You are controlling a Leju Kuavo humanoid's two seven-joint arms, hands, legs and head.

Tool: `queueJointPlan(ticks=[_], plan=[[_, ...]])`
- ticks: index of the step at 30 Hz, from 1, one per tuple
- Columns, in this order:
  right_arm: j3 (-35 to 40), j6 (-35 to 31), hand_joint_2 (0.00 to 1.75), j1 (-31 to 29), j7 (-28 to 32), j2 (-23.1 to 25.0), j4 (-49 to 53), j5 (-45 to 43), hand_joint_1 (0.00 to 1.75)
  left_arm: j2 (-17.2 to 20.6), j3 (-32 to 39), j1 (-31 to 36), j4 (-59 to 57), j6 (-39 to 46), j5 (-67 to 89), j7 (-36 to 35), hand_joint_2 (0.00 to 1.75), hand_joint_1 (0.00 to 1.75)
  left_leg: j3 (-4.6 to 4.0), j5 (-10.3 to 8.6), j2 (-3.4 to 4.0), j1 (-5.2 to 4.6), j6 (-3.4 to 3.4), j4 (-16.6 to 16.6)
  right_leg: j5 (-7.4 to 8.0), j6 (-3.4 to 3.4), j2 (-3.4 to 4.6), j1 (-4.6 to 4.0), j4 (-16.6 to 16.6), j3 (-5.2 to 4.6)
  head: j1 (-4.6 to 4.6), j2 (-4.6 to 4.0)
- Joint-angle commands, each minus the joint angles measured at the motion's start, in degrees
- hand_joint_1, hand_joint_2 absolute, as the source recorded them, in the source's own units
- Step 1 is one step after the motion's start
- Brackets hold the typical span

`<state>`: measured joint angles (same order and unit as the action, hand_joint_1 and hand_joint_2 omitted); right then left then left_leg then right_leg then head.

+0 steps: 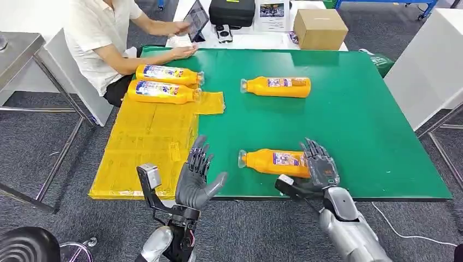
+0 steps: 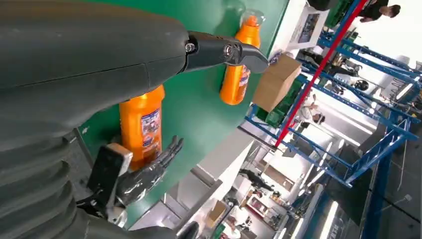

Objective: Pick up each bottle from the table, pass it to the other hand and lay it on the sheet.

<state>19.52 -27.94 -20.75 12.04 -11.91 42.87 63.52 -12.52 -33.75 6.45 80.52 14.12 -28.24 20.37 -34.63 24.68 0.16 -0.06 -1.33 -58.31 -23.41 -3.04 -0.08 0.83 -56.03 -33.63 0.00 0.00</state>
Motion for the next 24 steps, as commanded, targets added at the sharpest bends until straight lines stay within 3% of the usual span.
queueJointPlan(ticks=[1, 24], plan=[[3.8, 7.8, 1.75, -3.0, -0.1, -0.7, -11.1, -0.9, 1.75, 0.8, -1.1, 2.2, -2.6, 0.1, -0.2, 0.0, 1.75, 0.0, 0.11, -0.07, -0.2, 0.04, 0.08, 0.1, 0.01, 0.12, -0.18, -0.04, 0.1, 0.16, 0.0, 0.0], [3.6, 9.9, 1.75, -1.5, -0.2, -1.9, -10.3, -2.8, 1.75, 0.8, -1.0, 2.1, -2.5, -0.1, -0.2, -0.1, 1.75, 0.0, 0.34, -0.1, -0.48, 0.07, 0.1, 0.1, -0.02, 0.14, -0.32, -0.08, 0.2, 0.57, 0.0, 0.0]])
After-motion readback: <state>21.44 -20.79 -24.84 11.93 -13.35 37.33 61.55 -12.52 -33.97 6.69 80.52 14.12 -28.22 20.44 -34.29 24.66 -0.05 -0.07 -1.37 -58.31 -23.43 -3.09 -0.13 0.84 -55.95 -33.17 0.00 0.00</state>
